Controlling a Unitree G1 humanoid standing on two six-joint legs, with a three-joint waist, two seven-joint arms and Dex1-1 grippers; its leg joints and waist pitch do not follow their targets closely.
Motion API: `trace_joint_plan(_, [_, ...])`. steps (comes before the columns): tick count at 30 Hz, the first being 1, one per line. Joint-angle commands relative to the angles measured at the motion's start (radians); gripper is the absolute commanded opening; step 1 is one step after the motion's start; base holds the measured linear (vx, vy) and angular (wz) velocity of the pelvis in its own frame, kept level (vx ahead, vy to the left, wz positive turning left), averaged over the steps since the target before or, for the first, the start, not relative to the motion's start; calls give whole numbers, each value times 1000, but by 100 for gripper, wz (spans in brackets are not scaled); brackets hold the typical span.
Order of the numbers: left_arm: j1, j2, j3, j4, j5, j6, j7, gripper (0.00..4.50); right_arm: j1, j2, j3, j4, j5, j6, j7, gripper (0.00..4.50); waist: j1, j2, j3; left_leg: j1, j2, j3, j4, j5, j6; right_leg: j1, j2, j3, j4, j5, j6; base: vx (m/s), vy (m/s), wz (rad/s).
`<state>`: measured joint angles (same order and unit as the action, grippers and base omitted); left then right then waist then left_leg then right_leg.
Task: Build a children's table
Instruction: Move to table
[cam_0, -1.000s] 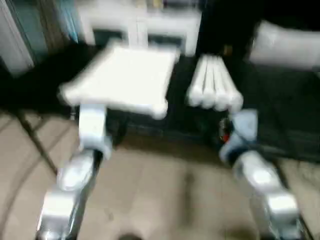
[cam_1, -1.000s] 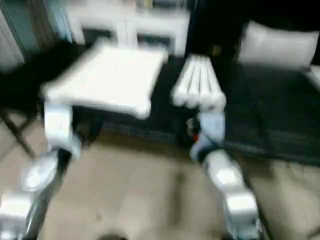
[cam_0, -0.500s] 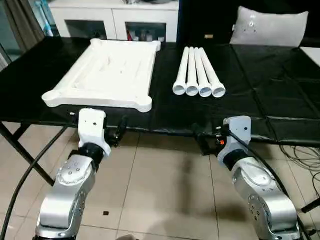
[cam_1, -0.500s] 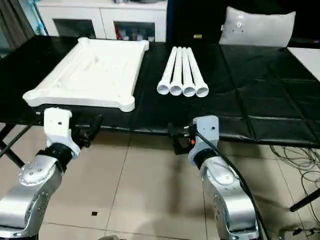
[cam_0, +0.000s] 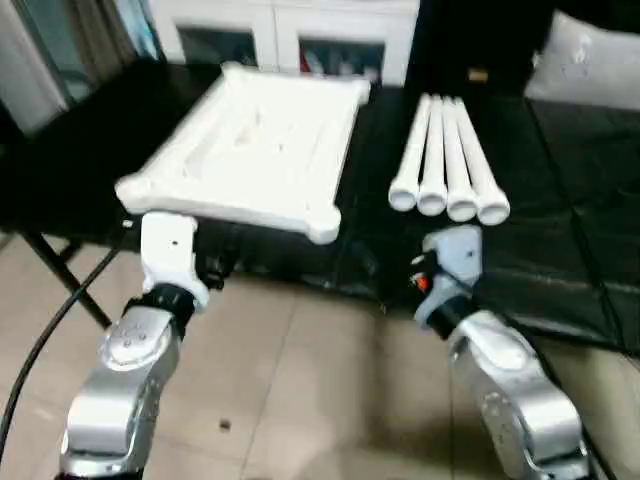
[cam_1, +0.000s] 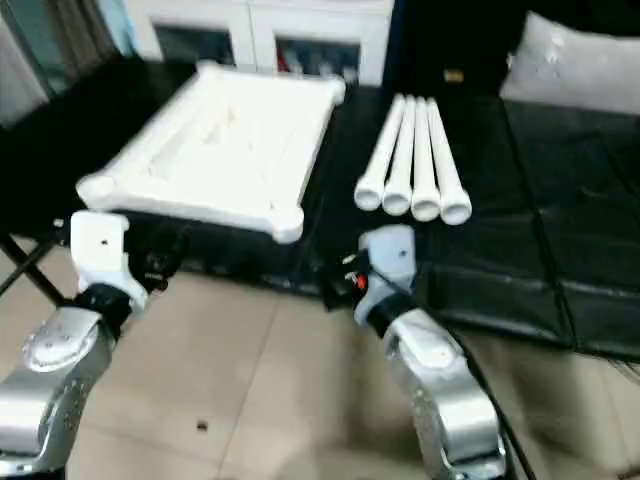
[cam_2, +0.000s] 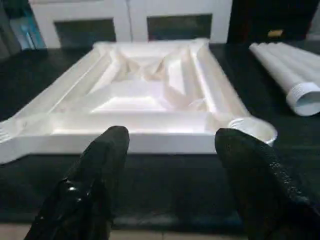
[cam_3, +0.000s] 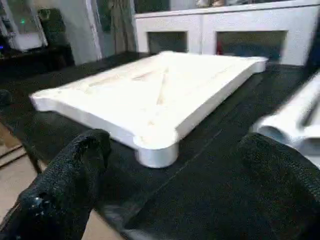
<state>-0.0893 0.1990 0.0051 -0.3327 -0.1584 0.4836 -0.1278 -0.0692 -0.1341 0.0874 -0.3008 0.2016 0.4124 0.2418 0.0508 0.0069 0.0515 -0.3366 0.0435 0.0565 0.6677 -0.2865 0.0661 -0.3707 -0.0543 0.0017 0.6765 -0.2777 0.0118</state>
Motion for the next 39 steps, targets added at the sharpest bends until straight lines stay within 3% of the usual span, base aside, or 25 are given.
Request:
trace_joint_plan(1, [-14, 12, 5, -5, 8, 3, -5, 320, -9, 0, -15, -8, -10, -12, -14, 450, 37, -24, -34, -75, 52, -5, 48, 9, 1, 120, -168, 128, -176, -328, 9, 61, -85, -10])
trace_joint_plan(4, [-23, 9, 9, 3, 7, -3, -3, 320, -17, -9, -7, 4, -36, -15, -21, 450, 27, 10, -24, -54, 95, 3, -24, 32, -35, 116, -128, 73, -199, -459, -194, 63, -8, -6])
trace_joint_plan(5, [-26, 10, 9, 6, 8, -4, -6, 320, -21, -10, -6, 2, -36, 12, -27, 450, 14, 37, -29, -31, 122, 13, -88, -10, -48, 119, -86, 19, -197, -454, -220, 73, 69, 1])
trace_joint_plan(6, [-32, 12, 5, 11, 8, -5, -12, 320, -29, -11, -6, -1, -32, 44, -31, 450, 0, 43, -7, -35, 141, -1, -132, -127, -53, 102, -46, -2, -173, -453, -200, 110, 111, 5])
trace_joint_plan(7, [-36, 12, 0, 14, 5, -8, -20, 320, -30, -17, -5, -3, -36, 33, -27, 450, -52, 77, -41, 77, 207, -91, -182, -343, -24, 37, 3, -43, -57, -207, -164, 110, 111, 5])
trace_joint_plan(10, [-42, 6, -8, 22, 2, -10, -27, 320, -27, -28, 5, -2, -56, 27, -29, 450, -76, 70, -54, 124, 223, -127, -171, -226, 193, -23, -13, -51, 11, -41, -30, 102, 91, 3])
trace_joint_plan(12, [-46, 6, -15, 26, 2, -11, -32, 320, -26, -30, 4, -3, -59, 27, -30, 450, -80, 40, -48, 100, 194, -91, -159, -136, 280, -26, -43, -27, -19, 13, -11, 90, 9, 9])
trace_joint_plan(14, [-51, 8, -27, 30, 5, -12, -37, 320, -21, -30, 3, -8, -62, 31, -34, 450, -40, -2, -46, 0, 63, 31, -69, -134, 172, 91, -118, 67, -160, -10, -114, 86, -34, 5])
trace_joint_plan(15, [-55, 7, -29, 33, 6, -12, -37, 320, -20, -32, 3, -8, -65, 32, -34, 450, -15, -19, -60, -82, 79, 19, 27, -29, 100, 187, -202, 121, -196, -241, -179, 96, -25, -8])
trace_joint_plan(17, [-65, 3, -30, 38, 3, -14, -37, 320, -19, -30, -1, -11, -61, 43, -37, 450, -7, 6, -47, -107, 101, 14, -5, 89, 8, 168, -137, 69, -181, -189, -277, 98, -6, -7])
trace_joint_plan(19, [-73, 1, -33, 41, 0, -14, -42, 320, -21, -31, -5, -15, -57, 70, -43, 450, -13, 64, -58, -44, 137, 16, -116, 131, 19, 134, -40, -25, -155, -171, -236, 117, 30, -2])
trace_joint_plan(20, [-80, 0, -38, 43, -1, -15, -53, 320, -22, -24, -16, -14, -47, 97, -55, 450, -36, 65, -49, -4, 166, -11, -134, 64, 66, 88, -2, -41, -122, -162, -205, 133, 56, -2])
trace_joint_plan(21, [-78, -1, -40, 42, 2, -15, -56, 320, -24, -28, -17, -14, -47, 102, -55, 450, -60, 82, -64, 132, 299, -44, -167, -151, -64, -11, -19, -36, 1, -134, -83, 131, 54, -25])
trace_joint_plan(23, [-73, 0, -45, 38, 4, -15, -60, 320, -25, -37, -13, -18, -52, 98, -49, 450, -55, 68, -60, 133, 305, -19, -175, -129, -72, -39, -36, -48, 25, -51, -12, 125, 44, -39])
trace_joint_plan(25, [-72, 9, -52, 35, 12, -15, -62, 320, -29, -39, -12, -22, -55, 101, -46, 450, -43, 28, -39, 102, 230, 75, -179, -250, -38, -22, -62, -40, -48, 33, -51, 96, -3, -50])
trace_joint_plan(26, [-70, 9, -49, 31, 7, -13, -64, 320, -31, -42, -7, -23, -57, 98, -41, 450, -27, -15, -50, 16, 141, 86, -128, -243, 5, 56, -85, 1, -111, 38, -52, 70, -68, -26])
trace_joint_plan(27, [-68, 17, -42, 22, -2, -5, -73, 320, -36, -41, 3, -25, -61, 98, -36, 450, 15, -7, -70, -73, 104, 58, 34, -69, 28, 171, -229, 124, -175, -121, -216, 99, -70, -10])
trace_joint_plan(28, [-67, 21, -41, 18, -9, 0, -82, 320, -38, -40, 7, -26, -63, 99, -35, 450, 21, -7, -81, -98, 100, 49, 48, -8, 23, 192, -213, 120, -162, -71, -244, 99, -70, -10])
trace_joint_plan(29, [-68, 24, -40, 17, -13, 3, -89, 320, -40, -38, 9, -27, -65, 103, -37, 450, 17, -4, -68, -119, 99, 41, 39, 84, 3, 171, -174, 75, -152, 32, -282, 124, -31, -8])
trace_joint_plan(32, [-69, 40, -48, 13, -8, 7, -104, 320, -41, -35, 14, -31, -65, 111, -41, 450, 12, 62, -72, -79, 129, 45, -90, 227, 21, 137, -69, -38, -144, 7, -271, 123, 4, -5])
trace_joint_plan(33, [-65, 43, -50, 10, -6, 11, -104, 320, -36, -38, 17, -35, -65, 110, -45, 450, -43, 96, -67, 64, 234, -57, -142, 43, 155, 15, 4, -71, -32, -121, -152, 189, 56, 4])
trace_joint_plan(34, [-64, 43, -50, 10, -4, 11, -104, 320, -35, -39, 18, -36, -65, 109, -45, 450, -57, 90, -84, 109, 260, -89, -138, 52, 219, -14, -11, -67, 0, -111, -125, 189, 56, 4])
trace_joint_plan(35, [-62, 42, -51, 9, 0, 13, -102, 320, -32, -42, 18, -37, -65, 108, -46, 450, -54, 85, -79, 117, 274, -104, -129, 143, 341, -46, -27, -54, 35, -88, -46, 158, 19, 10])
trace_joint_plan(38, [-53, 35, -62, -3, -5, 21, -108, 320, -30, -46, 17, -33, -69, 105, -39, 450, -46, 51, -75, 86, 226, -54, -113, 227, 398, -63, -58, -21, 3, 34, 7, 88, -12, 7])
trace_joint_plan(39, [-52, 36, -64, -5, -7, 20, -113, 320, -30, -44, 16, -33, -68, 112, -38, 450, -4, -18, -67, -51, 48, 66, -16, 8, 214, 88, -118, 81, -133, 132, -89, 71, -71, 6])
